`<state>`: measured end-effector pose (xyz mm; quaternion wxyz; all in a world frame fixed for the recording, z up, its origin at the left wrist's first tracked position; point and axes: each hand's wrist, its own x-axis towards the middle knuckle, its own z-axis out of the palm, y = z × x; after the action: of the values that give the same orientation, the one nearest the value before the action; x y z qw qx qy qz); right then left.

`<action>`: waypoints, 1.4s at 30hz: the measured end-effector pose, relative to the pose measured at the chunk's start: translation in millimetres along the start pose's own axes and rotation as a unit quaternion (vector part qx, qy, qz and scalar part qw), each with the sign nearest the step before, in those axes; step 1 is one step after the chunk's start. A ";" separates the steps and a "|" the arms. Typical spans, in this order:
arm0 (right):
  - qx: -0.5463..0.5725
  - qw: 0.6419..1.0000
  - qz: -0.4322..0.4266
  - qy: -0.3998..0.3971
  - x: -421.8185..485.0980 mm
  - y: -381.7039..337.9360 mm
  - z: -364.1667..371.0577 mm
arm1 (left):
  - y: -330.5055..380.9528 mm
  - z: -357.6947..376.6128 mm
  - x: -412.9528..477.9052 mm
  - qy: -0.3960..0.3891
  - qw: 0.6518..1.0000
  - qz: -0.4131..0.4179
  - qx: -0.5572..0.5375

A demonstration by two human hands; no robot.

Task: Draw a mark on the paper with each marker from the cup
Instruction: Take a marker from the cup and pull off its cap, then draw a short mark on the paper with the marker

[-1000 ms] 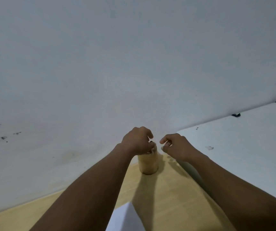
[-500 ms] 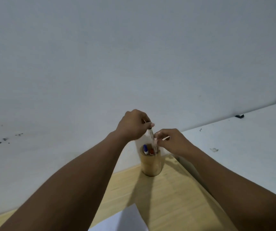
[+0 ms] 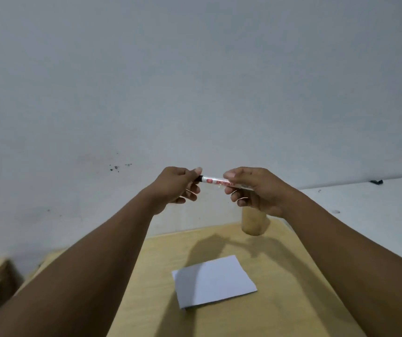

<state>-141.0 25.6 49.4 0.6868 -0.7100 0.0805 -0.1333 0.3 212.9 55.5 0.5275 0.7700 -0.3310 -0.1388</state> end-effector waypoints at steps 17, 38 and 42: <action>0.177 0.980 0.076 0.053 -14.5 76.7 70.7 | -68.9 29.7 -65.4 -0.014 0.995 -0.058 -0.084; -0.043 0.997 0.056 0.030 34.6 171.6 109.9 | -189.1 18.4 -63.2 0.165 0.971 -0.153 -0.079; -0.072 0.994 0.065 0.051 40.0 197.8 119.8 | -204.1 20.4 -56.1 0.164 0.970 -0.164 -0.077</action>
<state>-53.4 119.4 -147.1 0.6362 -0.7432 0.1702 -0.1182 21.4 280.8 -144.9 0.6021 0.7832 -0.0979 -0.1202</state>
